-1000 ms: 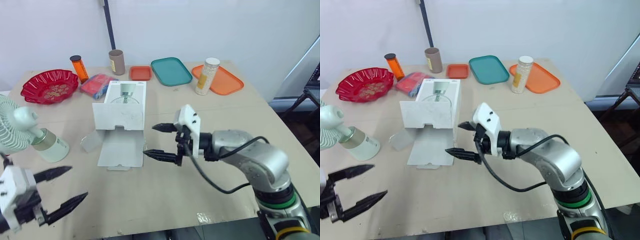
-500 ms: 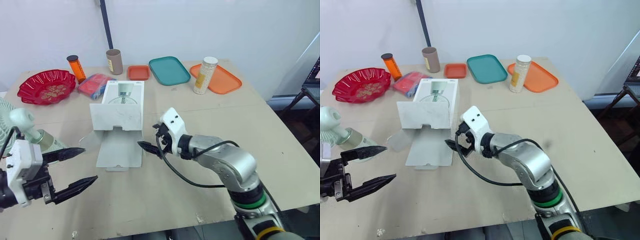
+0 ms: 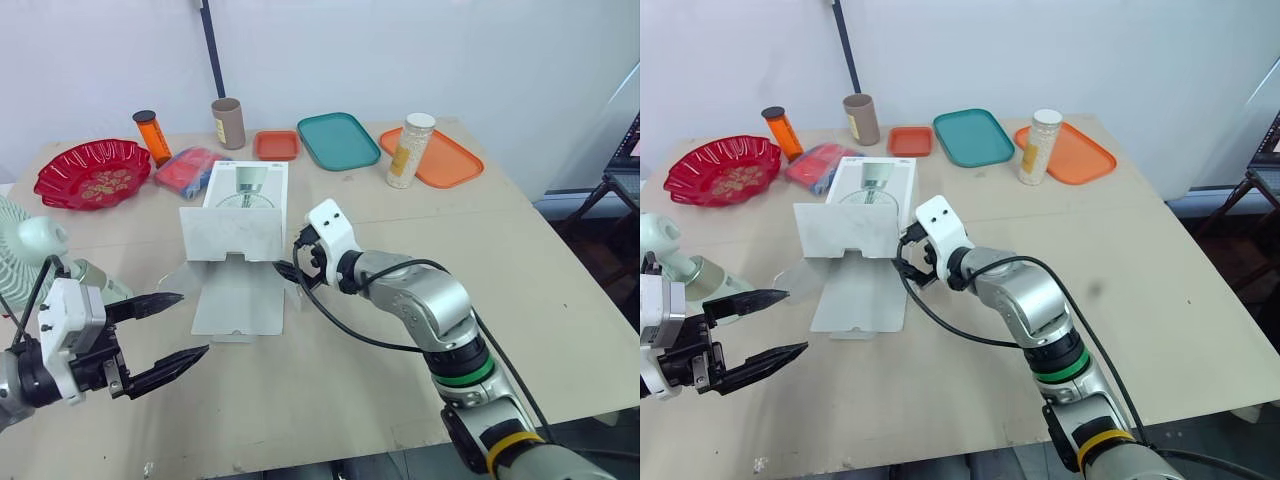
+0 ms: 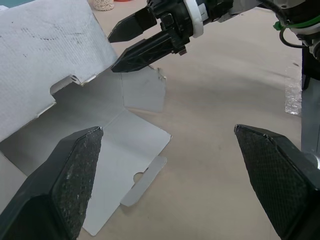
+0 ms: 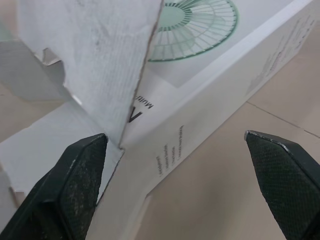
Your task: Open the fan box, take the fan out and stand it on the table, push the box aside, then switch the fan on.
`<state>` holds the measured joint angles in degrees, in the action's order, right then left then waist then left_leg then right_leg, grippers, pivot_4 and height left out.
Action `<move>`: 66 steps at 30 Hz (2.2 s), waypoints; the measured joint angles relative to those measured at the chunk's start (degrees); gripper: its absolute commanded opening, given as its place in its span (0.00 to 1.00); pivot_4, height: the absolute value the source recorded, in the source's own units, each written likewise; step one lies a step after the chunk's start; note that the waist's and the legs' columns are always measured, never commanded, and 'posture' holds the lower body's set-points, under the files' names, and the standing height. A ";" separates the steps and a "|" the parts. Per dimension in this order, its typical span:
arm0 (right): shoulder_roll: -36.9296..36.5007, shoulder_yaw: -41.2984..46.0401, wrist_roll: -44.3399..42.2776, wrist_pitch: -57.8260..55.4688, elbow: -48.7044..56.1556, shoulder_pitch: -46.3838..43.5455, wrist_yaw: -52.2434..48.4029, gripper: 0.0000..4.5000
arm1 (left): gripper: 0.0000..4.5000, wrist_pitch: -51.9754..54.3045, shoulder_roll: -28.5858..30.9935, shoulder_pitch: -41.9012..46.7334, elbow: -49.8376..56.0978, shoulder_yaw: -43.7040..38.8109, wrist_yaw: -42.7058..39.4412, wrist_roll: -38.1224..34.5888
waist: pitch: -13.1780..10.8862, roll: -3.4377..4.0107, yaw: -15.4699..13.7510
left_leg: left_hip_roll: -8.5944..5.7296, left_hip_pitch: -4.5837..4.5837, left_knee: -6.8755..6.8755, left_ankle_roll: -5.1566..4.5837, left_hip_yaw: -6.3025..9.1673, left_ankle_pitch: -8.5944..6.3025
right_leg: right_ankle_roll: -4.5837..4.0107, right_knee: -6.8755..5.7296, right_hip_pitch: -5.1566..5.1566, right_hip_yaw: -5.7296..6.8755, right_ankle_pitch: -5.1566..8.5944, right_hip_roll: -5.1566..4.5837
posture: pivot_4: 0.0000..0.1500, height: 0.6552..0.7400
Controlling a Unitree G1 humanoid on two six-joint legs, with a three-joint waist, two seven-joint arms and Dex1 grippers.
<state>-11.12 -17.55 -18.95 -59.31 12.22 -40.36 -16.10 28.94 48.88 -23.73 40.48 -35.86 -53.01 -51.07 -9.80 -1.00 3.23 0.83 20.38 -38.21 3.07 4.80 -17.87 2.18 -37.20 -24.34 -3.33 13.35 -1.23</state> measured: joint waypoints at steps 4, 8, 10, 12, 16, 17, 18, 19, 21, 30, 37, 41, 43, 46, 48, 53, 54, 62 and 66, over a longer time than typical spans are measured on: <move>0.53 -1.16 2.13 0.86 -2.11 -0.79 -0.35 1.00 | 0.99 0.00 -0.92 0.31 0.91 0.55 1.14 0.51 | 0.00 0.00 0.00 | -0.02 0.00 0.00 0.00 0.00 0.00 | 0.01 -0.01 0.00 0.00 -0.01 -0.03 | 1.00 1.00; 1.20 -2.46 3.99 1.71 -3.62 -1.20 -0.49 1.00 | 0.99 -0.01 -2.00 0.54 1.31 1.79 1.89 0.77 | 0.00 0.00 0.00 | -0.02 0.00 0.00 0.00 0.00 0.00 | 0.01 -0.02 0.00 0.00 -0.02 -0.03 | 1.00 1.00; 1.65 -3.05 5.53 2.28 -5.08 -1.37 -0.38 1.00 | 0.99 -0.02 -2.68 0.55 1.49 2.33 2.54 1.15 | 0.00 0.00 0.00 | -0.02 0.00 0.00 0.00 0.01 0.00 | 0.00 -0.03 0.00 0.01 -0.02 -0.03 | 1.00 1.00; 1.99 -3.13 6.39 2.48 -5.84 -1.54 -0.21 1.00 | 0.99 -0.03 -2.78 0.70 1.54 2.44 2.64 1.27 | 0.00 0.00 0.00 | -0.02 0.00 -0.01 0.00 0.01 0.00 | 0.00 -0.04 0.00 0.01 -0.03 -0.03 | 1.00 1.00; 2.69 -3.12 8.15 2.68 -7.02 -2.06 0.11 0.88 | 1.00 -0.31 -3.34 1.64 1.52 3.69 3.03 1.99 | 0.00 0.00 0.00 | -0.03 0.00 -0.01 0.00 0.01 0.00 | 0.00 -0.04 0.00 0.01 -0.03 -0.03 | 1.00 1.00; 2.85 -3.12 8.31 2.68 -7.06 -2.07 0.11 0.82 | 1.00 -0.33 -3.45 1.87 1.51 4.14 3.03 2.18 | 0.00 0.00 0.00 | -0.03 0.00 -0.01 0.00 0.01 0.00 | 0.00 -0.04 0.00 0.01 -0.03 -0.03 | 1.00 1.00; 3.02 -3.09 8.66 2.67 -7.12 -2.07 0.20 0.70 | 1.00 -0.37 -3.50 2.18 1.39 4.41 3.03 2.32 | 0.00 0.00 0.00 | -0.03 0.00 -0.01 0.00 0.01 0.00 | 0.00 -0.04 0.00 0.01 -0.03 -0.03 | 1.00 1.00; 3.28 -3.02 9.08 2.65 -7.31 -2.12 0.37 0.62 | 1.00 -0.43 -3.52 2.54 1.14 4.56 3.02 2.53 | 0.00 0.00 0.00 | -0.03 0.00 -0.01 0.00 0.01 0.00 | 0.00 -0.05 0.00 0.01 -0.03 -0.03 | 1.00 1.00; 3.71 -2.96 9.70 2.59 -7.58 -2.16 0.78 0.41 | 1.00 -0.52 -3.55 3.19 0.95 4.65 3.02 2.92 | 0.00 0.00 0.00 | -0.03 0.00 -0.01 0.00 0.01 0.00 | -0.01 -0.05 0.00 0.01 -0.03 -0.03 | 1.00 1.00; 5.75 -1.71 11.53 1.17 -8.14 -2.29 2.57 0.01 | 1.00 -1.42 -4.52 4.75 0.10 6.07 2.83 3.98 | 0.00 0.00 0.00 | -0.03 0.00 -0.01 0.00 0.03 0.00 | -0.01 -0.06 0.00 0.03 -0.04 -0.04 | 1.00 1.00; 6.63 -0.18 12.64 0.47 -8.50 -2.28 3.97 0.01 | 1.00 -1.61 -4.83 5.78 -0.62 6.61 2.65 4.78 | 0.01 -0.01 0.00 | -0.04 0.00 -0.02 0.00 0.04 0.00 | -0.01 -0.07 0.00 0.04 -0.07 -0.04 | 1.00 1.00; 6.56 0.24 13.21 0.38 -8.54 -2.27 4.06 0.01 | 1.00 -1.62 -4.97 6.42 -0.98 6.93 2.62 5.01 | 0.01 -0.01 0.00 | -0.04 0.00 -0.02 0.00 0.04 0.00 | -0.02 -0.07 0.00 0.04 -0.08 -0.05 | 1.00 1.00; 6.02 0.30 13.43 0.23 -8.39 -2.21 3.93 0.01 | 1.00 -1.61 -4.99 7.04 -1.40 6.93 2.76 5.01 | 0.01 -0.01 0.00 | -0.04 0.00 -0.02 0.00 0.04 0.00 | -0.02 -0.07 0.00 0.05 -0.08 -0.05 | 1.00 1.00; 4.58 0.34 13.49 -0.19 -6.48 -0.99 3.43 0.01 | 1.00 -1.61 -4.95 8.31 -2.64 6.87 2.72 5.01 | 0.01 0.00 -0.07 | -0.05 0.00 -0.02 0.00 0.06 0.00 | -0.02 -0.07 0.01 0.06 -0.08 -0.05 | 1.00 1.00; 3.28 0.40 13.48 -0.71 -4.58 0.16 2.67 0.01 | 1.00 -1.59 -4.94 8.79 -4.37 6.70 2.75 5.15 | 0.01 0.00 -0.17 | -0.07 0.00 -0.02 0.00 0.08 0.00 | -0.01 -0.07 0.01 0.07 -0.08 -0.07 | 1.00 1.00; 1.39 0.91 13.49 -1.55 -1.23 2.26 2.27 0.01 | 1.00 -1.53 -4.95 10.27 -6.25 6.62 4.05 5.95 | 0.02 -0.02 -0.25 | -0.06 0.00 -0.03 0.00 0.09 0.00 | -0.01 -0.07 0.02 0.07 -0.08 -0.07 | 1.00 1.00; 1.34 1.10 13.49 -1.67 -1.06 2.41 2.27 0.01 | 1.00 -1.51 -4.95 10.56 -6.33 6.61 4.36 5.96 | 0.03 -0.03 -0.27 | -0.06 0.00 -0.03 0.00 0.10 0.00 | 0.00 -0.07 0.02 0.07 -0.09 -0.07 | 1.00 1.00; -0.37 5.05 13.40 -4.88 3.34 5.13 2.46 0.01 | 1.00 -1.49 -5.02 14.14 -7.87 7.61 6.47 6.31 | 0.03 -0.04 -0.41 | -0.08 0.01 -0.05 0.00 0.09 0.00 | 0.01 -0.07 0.03 0.07 -0.10 -0.08 | 1.00 1.00; -5.36 8.90 12.49 -7.65 9.09 8.23 1.13 0.01 | 1.00 -1.47 -5.45 16.49 -8.63 10.42 6.66 6.98 | 0.03 -0.03 -0.63 | -0.12 0.08 -0.09 0.00 0.14 0.00 | 0.05 -0.06 0.04 0.09 -0.09 -0.11 | 1.00 1.00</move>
<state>-16.48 -8.66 -6.46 -66.96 21.31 -32.13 -14.97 27.48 43.43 -7.24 31.85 -25.45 -46.35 -44.09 -9.77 -1.02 2.60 0.71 20.46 -38.30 3.07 4.94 -17.86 2.23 -37.26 -24.31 -3.24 13.26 -1.33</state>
